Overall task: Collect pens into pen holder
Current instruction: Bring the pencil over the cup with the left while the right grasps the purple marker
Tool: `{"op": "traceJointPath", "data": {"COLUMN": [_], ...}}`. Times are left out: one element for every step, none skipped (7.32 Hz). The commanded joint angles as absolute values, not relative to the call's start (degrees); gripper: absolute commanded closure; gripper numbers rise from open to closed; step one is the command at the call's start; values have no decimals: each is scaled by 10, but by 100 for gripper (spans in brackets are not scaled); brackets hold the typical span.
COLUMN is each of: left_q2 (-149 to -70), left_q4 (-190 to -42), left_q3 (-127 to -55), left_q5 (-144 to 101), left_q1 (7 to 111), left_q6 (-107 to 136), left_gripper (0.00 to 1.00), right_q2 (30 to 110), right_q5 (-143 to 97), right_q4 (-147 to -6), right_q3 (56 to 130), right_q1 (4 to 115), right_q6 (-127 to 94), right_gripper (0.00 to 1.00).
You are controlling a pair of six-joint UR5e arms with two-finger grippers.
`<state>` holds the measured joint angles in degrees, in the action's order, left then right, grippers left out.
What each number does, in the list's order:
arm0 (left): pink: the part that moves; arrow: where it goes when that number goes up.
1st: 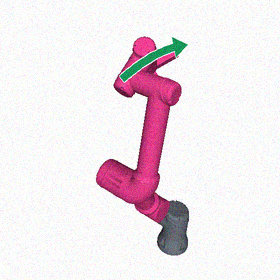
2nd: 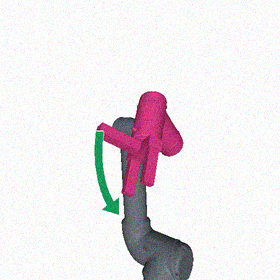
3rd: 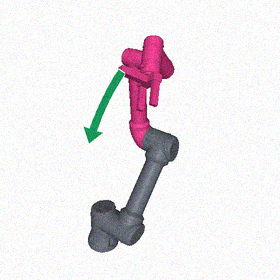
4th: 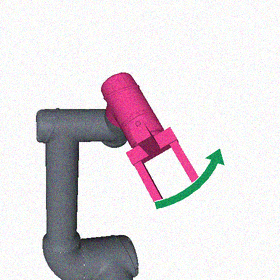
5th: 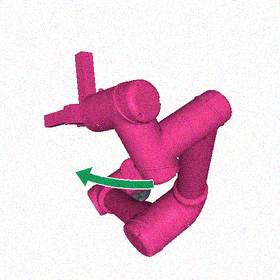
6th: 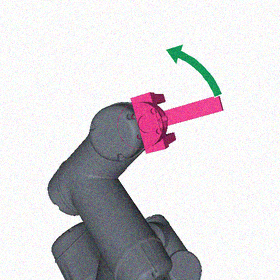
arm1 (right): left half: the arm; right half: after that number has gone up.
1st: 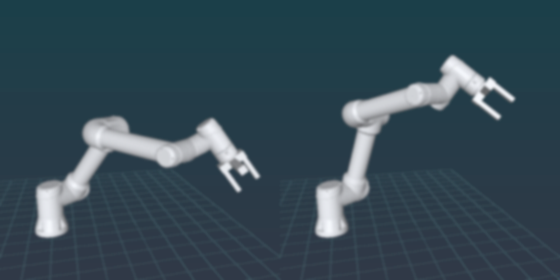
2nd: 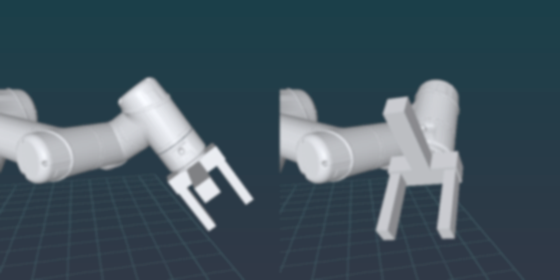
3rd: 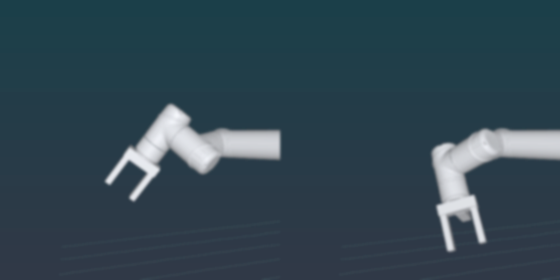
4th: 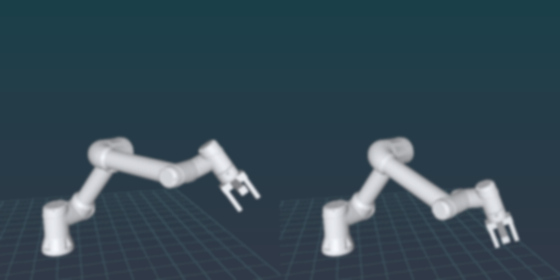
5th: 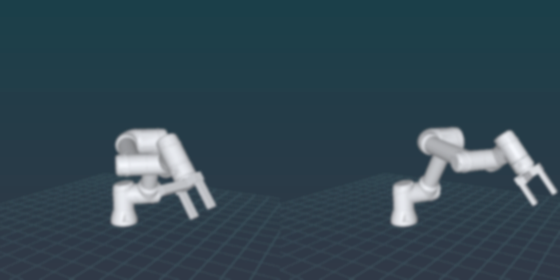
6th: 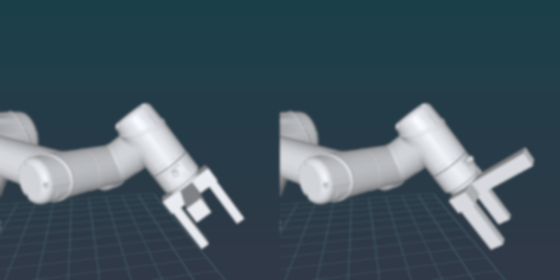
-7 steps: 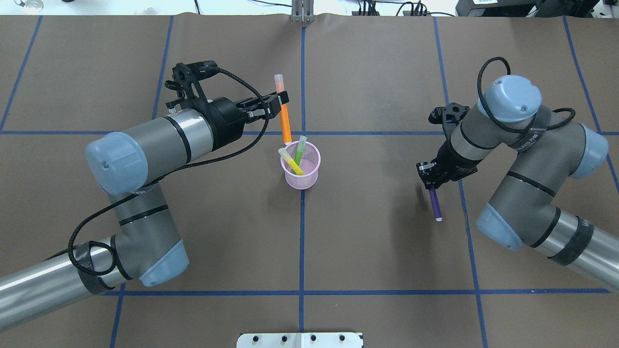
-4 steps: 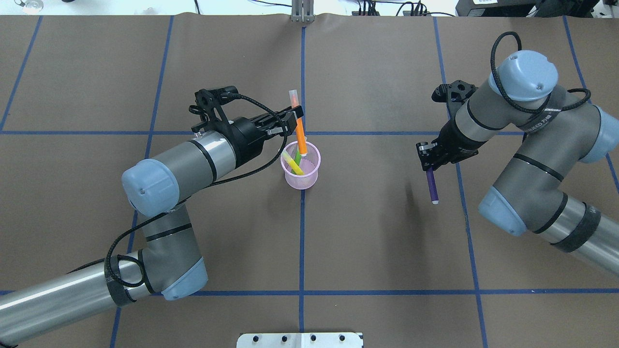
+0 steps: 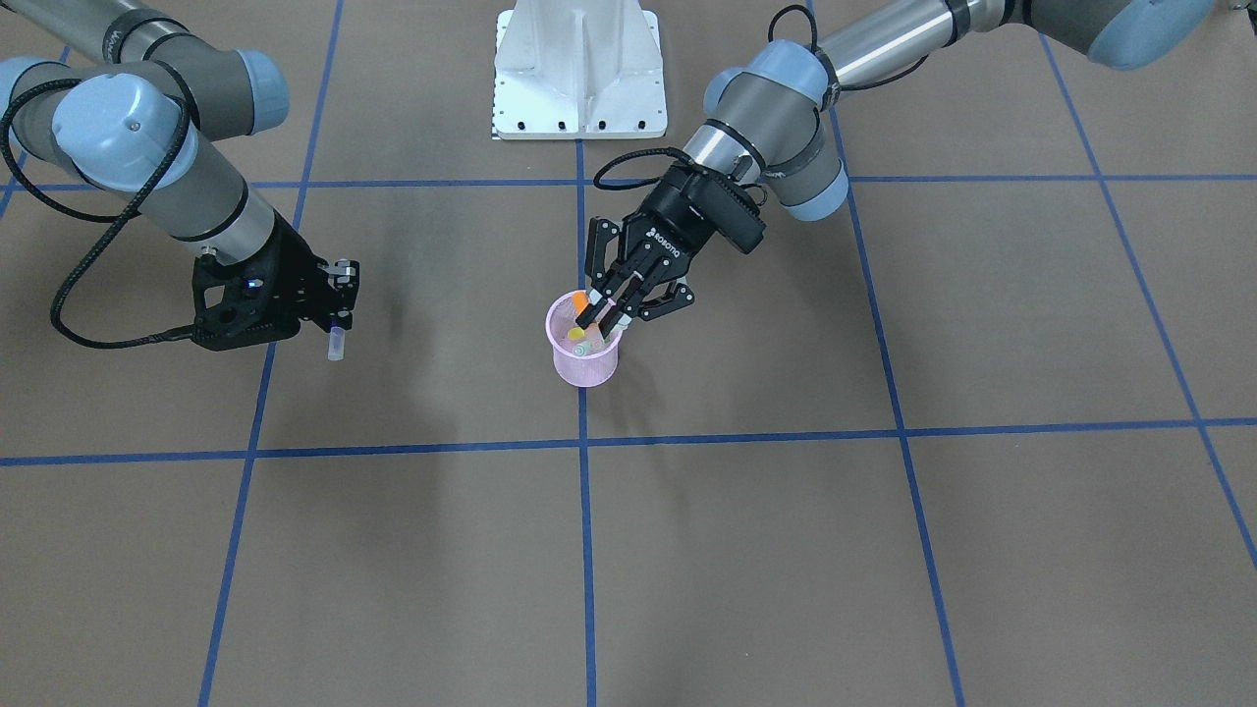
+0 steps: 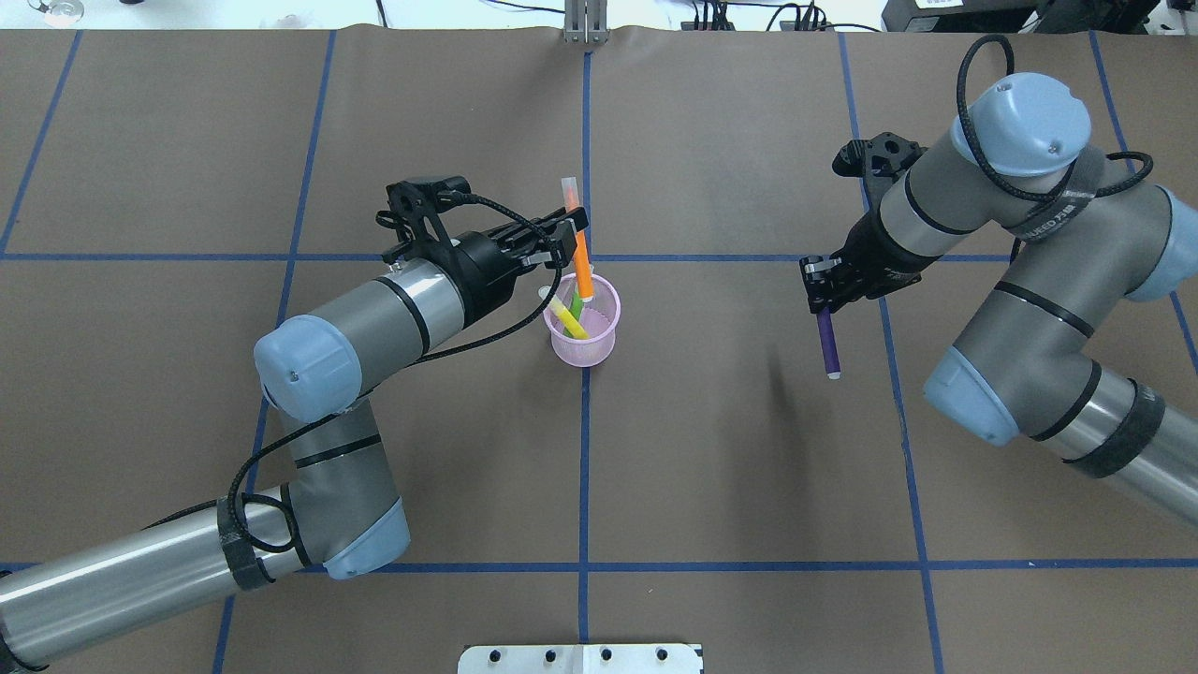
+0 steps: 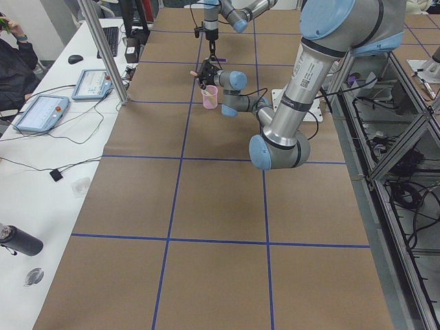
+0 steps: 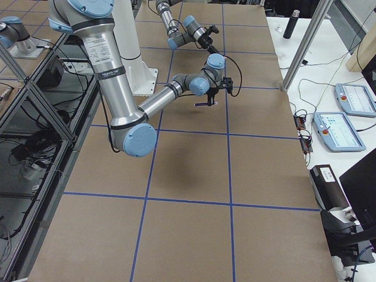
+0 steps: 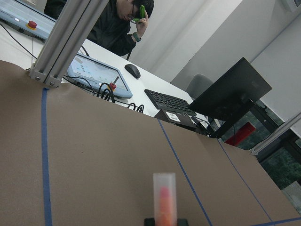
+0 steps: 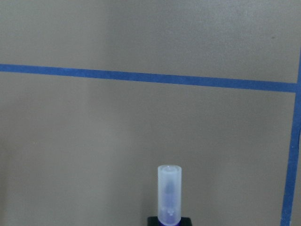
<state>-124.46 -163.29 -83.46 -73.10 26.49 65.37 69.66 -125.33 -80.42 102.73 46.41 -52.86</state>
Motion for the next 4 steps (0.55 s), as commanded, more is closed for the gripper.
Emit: {"op": "traceJointPath", "data": {"left_q2": [-1245, -1252, -1267, -1271], "left_q4": [-1636, -1636, -1634, -1638], "left_q3": [-814, -805, -789, -772], "left_q5": [-726, -726, -725, -709], "left_q1": [264, 263, 263, 253], "left_q6": [646, 646, 646, 647], "left_gripper": [100, 100, 100, 100], "right_q2": [696, 696, 696, 695], "right_q5": [-1253, -1253, -1253, -1253], "right_q4": [-804, -804, -804, -804], "right_q3": [1033, 1034, 1034, 1034], "right_q1": [469, 469, 469, 469], "right_q6": [-526, -525, -524, -524], "right_gripper": [100, 100, 100, 100]}}
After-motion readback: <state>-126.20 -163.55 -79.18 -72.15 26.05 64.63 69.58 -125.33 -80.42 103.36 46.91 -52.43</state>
